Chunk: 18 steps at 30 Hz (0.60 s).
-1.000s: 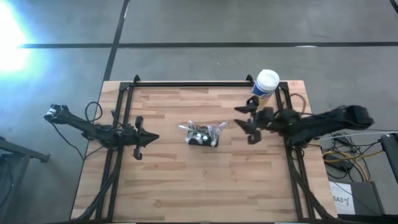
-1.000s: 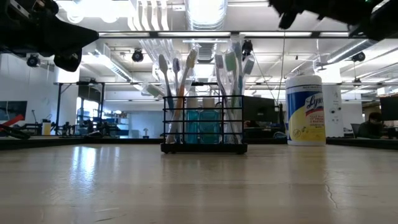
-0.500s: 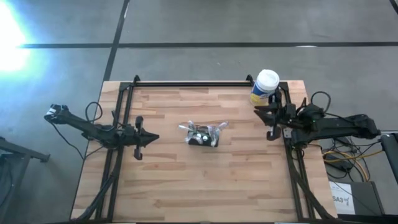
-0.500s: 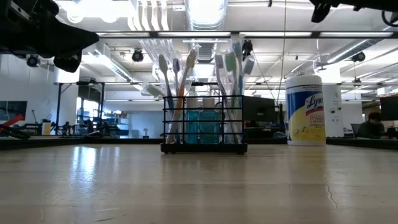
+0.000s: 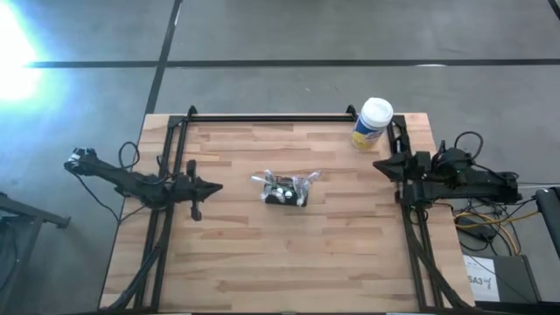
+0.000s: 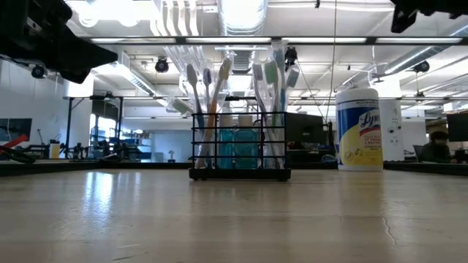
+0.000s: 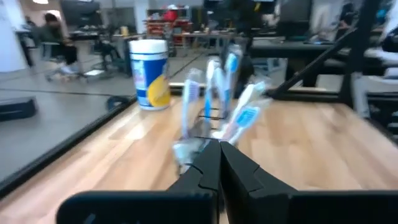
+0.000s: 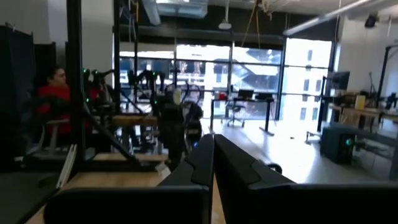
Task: Pick & Place toothbrushing station
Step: Return to Home Position
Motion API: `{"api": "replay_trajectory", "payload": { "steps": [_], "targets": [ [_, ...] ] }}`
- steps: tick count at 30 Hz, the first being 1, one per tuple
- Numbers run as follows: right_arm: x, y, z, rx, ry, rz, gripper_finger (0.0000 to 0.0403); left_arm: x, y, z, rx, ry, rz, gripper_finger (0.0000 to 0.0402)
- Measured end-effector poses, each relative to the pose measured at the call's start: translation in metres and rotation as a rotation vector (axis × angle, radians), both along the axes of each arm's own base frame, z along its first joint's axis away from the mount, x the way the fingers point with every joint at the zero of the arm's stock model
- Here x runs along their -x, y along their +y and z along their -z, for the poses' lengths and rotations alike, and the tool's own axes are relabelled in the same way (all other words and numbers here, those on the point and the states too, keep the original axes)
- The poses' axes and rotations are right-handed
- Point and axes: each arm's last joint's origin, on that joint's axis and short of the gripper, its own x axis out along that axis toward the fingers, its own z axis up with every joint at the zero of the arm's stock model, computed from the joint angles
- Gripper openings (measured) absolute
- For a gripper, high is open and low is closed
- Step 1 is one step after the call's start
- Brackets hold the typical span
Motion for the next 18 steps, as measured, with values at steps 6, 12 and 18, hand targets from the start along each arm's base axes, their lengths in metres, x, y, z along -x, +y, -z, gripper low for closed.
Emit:
{"api": "replay_trajectory", "payload": {
  "steps": [6, 12, 18],
  "targets": [
    [0.021, 0.0, 0.013, -0.019, 0.056, -0.003, 0.0008, 0.007, 0.004, -0.012, -0.071, -0.065, -0.027, 0.0003],
    [0.022, 0.0, 0.021, -0.027, 0.078, 0.004, 0.0008, 0.018, 0.009, -0.018, -0.097, -0.134, -0.053, 0.0002],
    [0.017, 0.0, 0.032, -0.029, 0.095, 0.005, 0.0008, 0.026, 0.013, -0.01, -0.082, -0.132, -0.1, 0.0001]
  ]
}}
